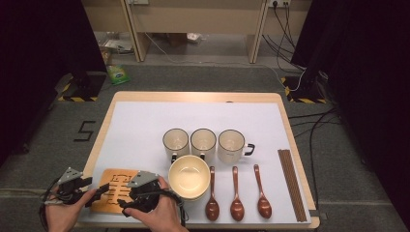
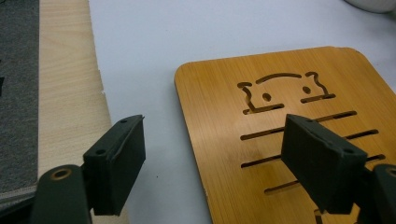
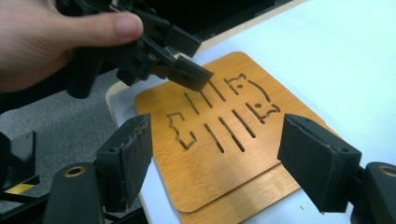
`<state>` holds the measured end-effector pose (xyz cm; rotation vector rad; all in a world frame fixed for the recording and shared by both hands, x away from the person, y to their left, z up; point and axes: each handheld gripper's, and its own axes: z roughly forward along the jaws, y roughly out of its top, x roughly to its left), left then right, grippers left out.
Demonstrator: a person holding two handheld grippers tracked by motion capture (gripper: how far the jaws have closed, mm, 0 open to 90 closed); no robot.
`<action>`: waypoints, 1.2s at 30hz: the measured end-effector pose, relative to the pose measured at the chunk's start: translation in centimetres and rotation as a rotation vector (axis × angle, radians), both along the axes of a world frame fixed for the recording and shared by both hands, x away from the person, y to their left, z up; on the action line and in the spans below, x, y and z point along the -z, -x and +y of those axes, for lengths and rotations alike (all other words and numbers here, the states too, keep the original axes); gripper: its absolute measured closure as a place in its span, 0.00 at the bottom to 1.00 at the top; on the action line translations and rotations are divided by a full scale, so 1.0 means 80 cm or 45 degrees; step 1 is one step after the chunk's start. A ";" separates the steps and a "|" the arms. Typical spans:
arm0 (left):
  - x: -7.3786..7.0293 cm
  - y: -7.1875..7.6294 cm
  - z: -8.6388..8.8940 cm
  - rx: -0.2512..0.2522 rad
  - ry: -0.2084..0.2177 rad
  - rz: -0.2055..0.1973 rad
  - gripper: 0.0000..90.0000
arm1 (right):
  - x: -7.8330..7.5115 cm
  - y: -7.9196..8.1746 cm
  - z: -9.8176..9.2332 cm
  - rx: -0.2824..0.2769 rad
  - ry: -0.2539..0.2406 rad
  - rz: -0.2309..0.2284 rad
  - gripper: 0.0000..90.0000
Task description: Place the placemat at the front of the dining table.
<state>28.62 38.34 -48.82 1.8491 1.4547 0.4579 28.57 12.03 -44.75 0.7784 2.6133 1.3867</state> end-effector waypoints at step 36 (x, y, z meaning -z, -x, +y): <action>0.004 -0.003 -0.003 0.038 0.066 0.054 0.26 | 0.049 -0.011 0.016 0.006 0.086 0.134 0.31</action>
